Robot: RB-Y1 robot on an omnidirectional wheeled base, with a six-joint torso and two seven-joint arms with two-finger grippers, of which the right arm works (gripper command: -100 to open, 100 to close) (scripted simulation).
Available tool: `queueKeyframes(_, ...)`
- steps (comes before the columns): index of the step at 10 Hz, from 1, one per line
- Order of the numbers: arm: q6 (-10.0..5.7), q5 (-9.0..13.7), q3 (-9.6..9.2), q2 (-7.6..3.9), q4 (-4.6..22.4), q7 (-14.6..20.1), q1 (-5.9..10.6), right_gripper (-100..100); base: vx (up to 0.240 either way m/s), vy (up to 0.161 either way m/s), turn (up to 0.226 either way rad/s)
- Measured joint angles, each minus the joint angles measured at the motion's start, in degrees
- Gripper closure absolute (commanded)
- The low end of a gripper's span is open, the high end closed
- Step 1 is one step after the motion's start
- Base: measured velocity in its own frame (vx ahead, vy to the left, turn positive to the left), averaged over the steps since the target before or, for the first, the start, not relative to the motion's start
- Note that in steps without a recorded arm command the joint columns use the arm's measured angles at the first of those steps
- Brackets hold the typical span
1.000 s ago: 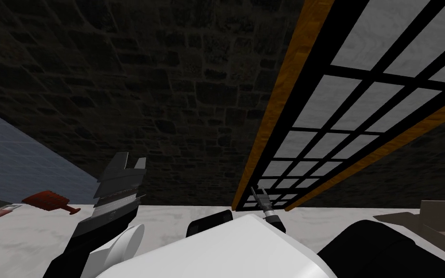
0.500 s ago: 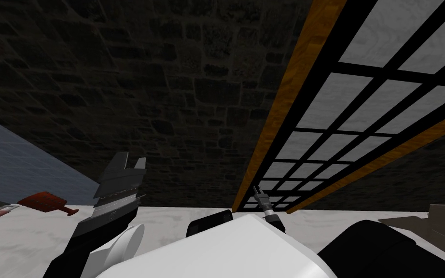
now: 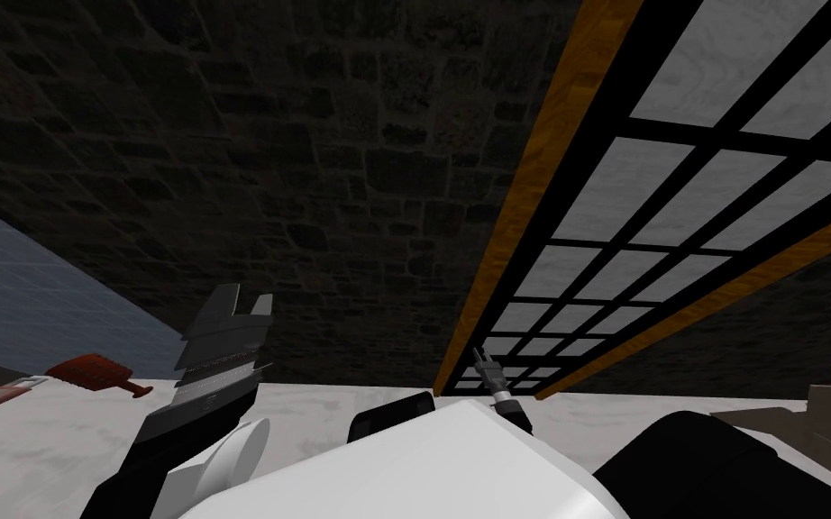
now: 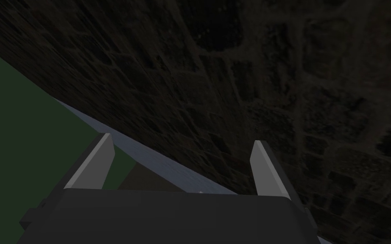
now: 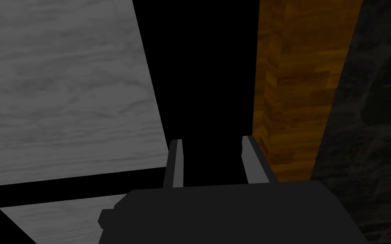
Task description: Pull the door open
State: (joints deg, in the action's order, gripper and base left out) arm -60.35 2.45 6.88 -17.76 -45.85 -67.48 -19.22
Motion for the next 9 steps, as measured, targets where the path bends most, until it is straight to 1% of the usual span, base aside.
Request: queueKeyframes(9, 0.51, 2.71, -0.92, 0.03, 0.04, 12.25, 0.88, 100, -0.044, -0.010, 0.040)
